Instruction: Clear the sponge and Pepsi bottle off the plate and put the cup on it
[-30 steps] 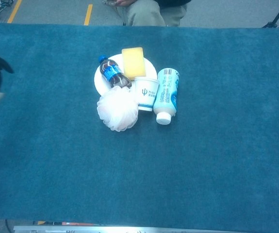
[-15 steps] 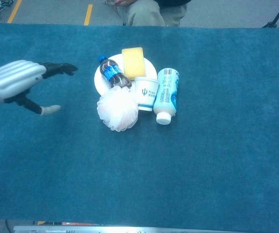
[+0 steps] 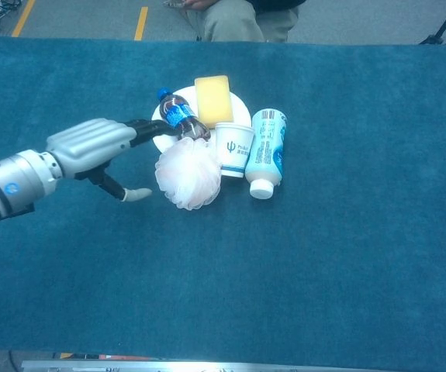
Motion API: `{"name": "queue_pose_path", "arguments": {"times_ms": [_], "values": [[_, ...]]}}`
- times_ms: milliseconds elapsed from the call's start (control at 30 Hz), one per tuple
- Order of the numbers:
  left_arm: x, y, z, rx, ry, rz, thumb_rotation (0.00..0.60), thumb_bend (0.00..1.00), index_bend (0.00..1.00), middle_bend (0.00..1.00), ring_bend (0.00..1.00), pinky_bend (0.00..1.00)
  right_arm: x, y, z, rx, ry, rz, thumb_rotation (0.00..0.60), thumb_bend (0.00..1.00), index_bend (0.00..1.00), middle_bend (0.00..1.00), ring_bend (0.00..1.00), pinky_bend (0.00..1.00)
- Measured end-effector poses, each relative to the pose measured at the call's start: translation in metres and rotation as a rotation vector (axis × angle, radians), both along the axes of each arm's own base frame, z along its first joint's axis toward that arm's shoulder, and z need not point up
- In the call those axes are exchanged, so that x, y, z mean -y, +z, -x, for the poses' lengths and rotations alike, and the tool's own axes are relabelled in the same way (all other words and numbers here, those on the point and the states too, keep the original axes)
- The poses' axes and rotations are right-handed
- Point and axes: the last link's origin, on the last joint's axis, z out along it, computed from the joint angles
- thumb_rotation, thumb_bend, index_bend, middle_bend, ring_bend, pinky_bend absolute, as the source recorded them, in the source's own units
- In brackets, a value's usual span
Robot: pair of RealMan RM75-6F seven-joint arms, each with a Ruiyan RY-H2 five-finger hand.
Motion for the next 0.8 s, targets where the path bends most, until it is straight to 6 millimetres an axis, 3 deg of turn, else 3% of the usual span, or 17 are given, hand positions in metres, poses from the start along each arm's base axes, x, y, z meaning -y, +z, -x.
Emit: {"name": "queue_pose_path", "arguments": {"times_ms": [200, 367, 533, 667, 800], "values": [[-0.008, -0.02, -0.007, 0.026, 0.005, -0.009, 0.533, 0.27, 0.0, 0.04, 0.07, 0.21, -0.002, 0.002, 0.004, 0.001, -0.015, 0.004, 0.6, 0.06, 0.33, 0.4, 0.26, 0.28], [-0.011, -0.032, -0.009, 0.052, 0.022, -0.016, 0.593, 0.27, 0.02, 0.04, 0.08, 0.21, -0.004, 0.005, 0.006, 0.003, -0.024, 0.012, 0.6, 0.06, 0.33, 0.4, 0.26, 0.28], [-0.014, -0.04, -0.009, 0.079, 0.039, -0.039, 0.6, 0.27, 0.13, 0.11, 0.13, 0.25, -0.005, 0.007, 0.008, 0.004, -0.032, 0.015, 0.6, 0.06, 0.33, 0.4, 0.26, 0.28], [-0.014, -0.046, -0.009, 0.128, 0.058, -0.061, 0.6, 0.27, 0.28, 0.2, 0.24, 0.38, -0.005, 0.006, 0.008, 0.005, -0.036, 0.015, 0.6, 0.06, 0.33, 0.4, 0.26, 0.28], [-0.011, -0.052, -0.008, 0.171, 0.074, -0.056, 0.6, 0.27, 0.35, 0.29, 0.34, 0.47, -0.005, 0.006, 0.007, 0.004, -0.033, 0.013, 0.6, 0.06, 0.33, 0.4, 0.26, 0.28]]}}
